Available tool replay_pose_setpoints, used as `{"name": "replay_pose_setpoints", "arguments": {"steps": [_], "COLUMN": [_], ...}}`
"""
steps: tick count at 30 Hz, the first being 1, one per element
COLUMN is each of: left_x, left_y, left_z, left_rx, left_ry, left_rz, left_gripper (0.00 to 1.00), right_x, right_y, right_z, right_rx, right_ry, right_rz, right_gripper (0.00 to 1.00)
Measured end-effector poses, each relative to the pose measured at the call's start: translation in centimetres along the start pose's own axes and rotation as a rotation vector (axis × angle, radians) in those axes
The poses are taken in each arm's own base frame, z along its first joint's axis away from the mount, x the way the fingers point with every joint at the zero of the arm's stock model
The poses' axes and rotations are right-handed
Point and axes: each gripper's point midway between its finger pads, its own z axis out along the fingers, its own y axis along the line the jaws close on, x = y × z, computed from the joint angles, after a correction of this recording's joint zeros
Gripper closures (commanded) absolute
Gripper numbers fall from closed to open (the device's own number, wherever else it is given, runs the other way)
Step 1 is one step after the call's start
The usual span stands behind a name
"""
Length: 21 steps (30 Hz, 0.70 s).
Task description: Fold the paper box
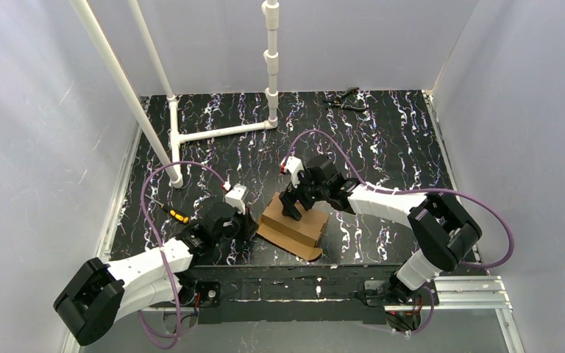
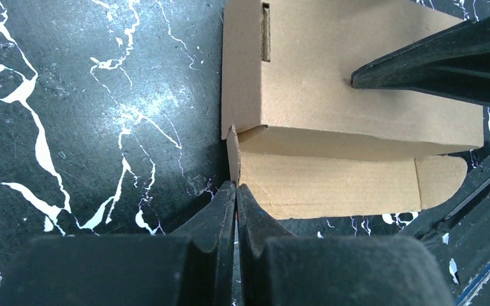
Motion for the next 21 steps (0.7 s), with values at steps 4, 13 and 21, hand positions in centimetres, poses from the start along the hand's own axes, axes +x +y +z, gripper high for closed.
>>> {"name": "replay_pose_setpoints", "arguments": {"steps": [4, 13, 21], "left_x": [0.1, 0.2, 0.9], "left_y": [0.1, 0.3, 1.0], "left_z": [-0.1, -0.4, -0.9], "left_rx": [0.0, 0.003, -0.007], "left_ry": [0.001, -0.009, -0.038], "left_rz": [0.017, 0.04, 0.021], "left_gripper": [1.0, 1.0, 1.0], "right_x": [0.0, -0.5, -0.6], "right_y": [0.2, -0.2, -0.2], "right_z": [0.5, 1.0, 1.4], "right_rx": [0.013, 0.054, 0.061], "right_ry": [-0.002, -0.021, -0.028], "right_rz": [-0.01, 0.015, 0.044], "right_gripper": [0.05, 0.12, 0.15]}}
